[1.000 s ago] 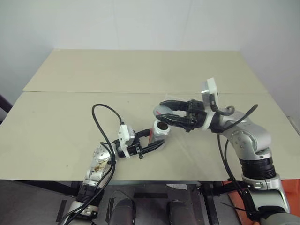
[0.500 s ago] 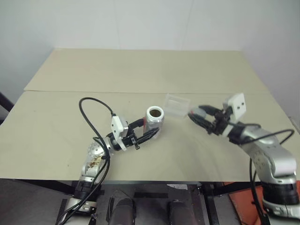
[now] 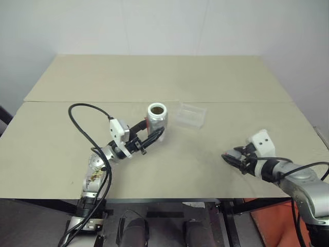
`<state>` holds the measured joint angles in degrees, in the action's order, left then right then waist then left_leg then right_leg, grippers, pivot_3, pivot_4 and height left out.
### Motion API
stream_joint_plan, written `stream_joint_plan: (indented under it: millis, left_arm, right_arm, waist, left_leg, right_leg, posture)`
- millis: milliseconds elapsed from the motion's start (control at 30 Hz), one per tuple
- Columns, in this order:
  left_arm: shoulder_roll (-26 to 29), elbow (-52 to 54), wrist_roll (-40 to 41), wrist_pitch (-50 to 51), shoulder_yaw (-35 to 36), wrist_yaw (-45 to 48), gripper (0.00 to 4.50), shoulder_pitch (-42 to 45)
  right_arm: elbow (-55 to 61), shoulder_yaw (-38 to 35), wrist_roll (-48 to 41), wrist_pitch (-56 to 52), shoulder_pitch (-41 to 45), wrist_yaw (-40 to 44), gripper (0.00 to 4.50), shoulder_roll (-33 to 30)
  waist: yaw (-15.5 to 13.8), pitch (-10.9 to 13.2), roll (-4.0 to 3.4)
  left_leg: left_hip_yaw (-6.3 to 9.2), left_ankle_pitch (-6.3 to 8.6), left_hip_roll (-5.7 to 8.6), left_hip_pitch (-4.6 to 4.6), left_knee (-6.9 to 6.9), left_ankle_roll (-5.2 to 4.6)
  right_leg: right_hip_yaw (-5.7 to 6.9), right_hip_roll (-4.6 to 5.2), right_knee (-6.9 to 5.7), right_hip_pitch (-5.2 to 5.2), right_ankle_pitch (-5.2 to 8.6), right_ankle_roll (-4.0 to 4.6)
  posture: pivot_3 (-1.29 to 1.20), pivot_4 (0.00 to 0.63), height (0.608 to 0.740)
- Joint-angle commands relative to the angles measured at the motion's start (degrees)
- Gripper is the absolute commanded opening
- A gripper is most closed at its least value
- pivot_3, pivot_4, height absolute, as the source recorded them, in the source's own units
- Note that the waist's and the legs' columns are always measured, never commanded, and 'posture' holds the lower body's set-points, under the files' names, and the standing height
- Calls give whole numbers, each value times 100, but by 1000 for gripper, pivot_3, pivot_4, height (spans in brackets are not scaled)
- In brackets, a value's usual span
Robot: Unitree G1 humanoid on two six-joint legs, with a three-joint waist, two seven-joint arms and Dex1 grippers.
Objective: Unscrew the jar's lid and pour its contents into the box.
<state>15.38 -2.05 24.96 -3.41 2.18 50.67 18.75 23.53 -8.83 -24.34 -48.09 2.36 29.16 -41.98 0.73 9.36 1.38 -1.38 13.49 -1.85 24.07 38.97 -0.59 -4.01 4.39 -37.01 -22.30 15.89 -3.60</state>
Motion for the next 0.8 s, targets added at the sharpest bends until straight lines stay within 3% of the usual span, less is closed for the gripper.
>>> stream_joint_plan:
  millis: [33,100,233,533,633,800]
  left_arm:
    - [139,424,155,48,186,-82,2135,-148]
    - [266,520,198,151,261,-86,2135,-223]
    - [590,696,304,333,355,36,2135,-407]
    - [1097,819,517,931,429,90,2135,-413]
    - [990,443,59,1025,182,-294,2135,119]
    - [629,-674,-948,628,-316,-838,2135,1311]
  right_arm:
    - [183,-273,-113,-105,-207,46,2748,-3]
    - [299,-494,-297,-180,-347,114,3477,35]
    - [778,-714,-583,-229,-740,301,4472,-3]
    - [1706,-1134,-602,-447,-1054,-43,4472,-89]
    - [1594,-930,-144,-375,-654,-562,4472,-36]
    - [1595,-591,13,-238,-154,-679,4472,95]
  waist:
    - [0,0,0]
    - [-3,0,0]
    - [-6,0,0]
    - [0,0,0]
    - [-14,1,2]
    - [-50,1,3]
  left_leg:
    - [0,0,0,0,0,0]
    - [1,0,-1,-2,0,0]
    - [1,0,-1,-1,0,0]
    - [1,0,-3,-5,2,0]
    - [-2,-3,0,-5,5,2]
    - [-19,-14,9,-1,2,2]
  right_leg:
    - [0,0,0,0,0,0]
    - [0,0,-1,1,0,0]
    - [2,0,0,1,0,0]
    - [2,0,-5,4,0,-1]
    - [2,-2,-7,4,-1,-3]
    - [4,-1,0,7,-6,-9]
  posture:
    - [0,150,740]
    - [0,150,740]
    - [0,150,740]
    - [0,150,740]
    - [0,150,740]
    - [0,150,740]
